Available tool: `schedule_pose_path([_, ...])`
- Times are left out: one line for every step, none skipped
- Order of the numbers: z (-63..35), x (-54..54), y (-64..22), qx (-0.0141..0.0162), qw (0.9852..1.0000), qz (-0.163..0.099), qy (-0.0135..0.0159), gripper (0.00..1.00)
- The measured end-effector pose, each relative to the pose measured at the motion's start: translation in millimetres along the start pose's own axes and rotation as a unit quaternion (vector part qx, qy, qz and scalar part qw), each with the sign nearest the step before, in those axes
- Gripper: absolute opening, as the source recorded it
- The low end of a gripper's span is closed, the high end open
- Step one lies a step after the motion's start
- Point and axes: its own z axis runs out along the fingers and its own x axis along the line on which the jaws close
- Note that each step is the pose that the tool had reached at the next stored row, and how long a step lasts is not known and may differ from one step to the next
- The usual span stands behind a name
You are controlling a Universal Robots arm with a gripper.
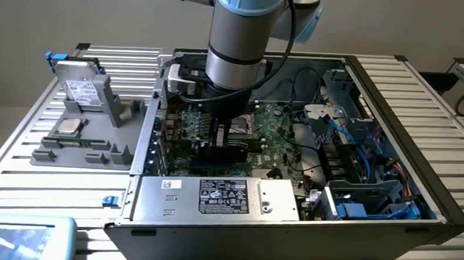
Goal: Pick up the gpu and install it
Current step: 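Insert the gpu into the slot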
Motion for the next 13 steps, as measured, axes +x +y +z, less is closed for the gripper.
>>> schedule_pose_path([-0.1,0.0,0.0,0.0,1.0,0.0,0.0001,0.29])
schedule_pose_path([-0.1,-0.3,0.2,0.0002,1.0,0.0,0.0002,0.29])
schedule_pose_path([-0.1,-0.5,0.3,0.0003,1.0,0.0,0.0003,0.29])
schedule_pose_path([-0.1,-0.5,0.3,0.0003,1.0,0.0,0.0003,0.29])
schedule_pose_path([0.0,-0.5,0.3,0.0004,1.0,0.0,0.0002,0.29])
schedule_pose_path([0.0,-0.5,0.3,0.0004,1.0,0.0,0.0002,0.29])
schedule_pose_path([0.0,-0.8,0.2,0.0005,1.0,0.0,0.0003,0.29])
schedule_pose_path([0.0,-0.9,0.2,0.0005,1.0,0.0,0.0004,0.29])
schedule_pose_path([0.0,-0.9,0.2,0.0005,1.0,0.0,0.0003,0.29])
schedule_pose_path([0.0,-0.9,0.3,0.0005,1.0,0.0,0.0004,0.29])
schedule_pose_path([0.0,-0.9,0.3,0.0005,1.0,0.0,0.0004,0.29])
schedule_pose_path([0.0,-1.0,0.3,0.0005,1.0,0.0,0.0004,0.29])
schedule_pose_path([0.0,-1.0,0.3,0.0005,1.0,0.0,0.0005,0.29])
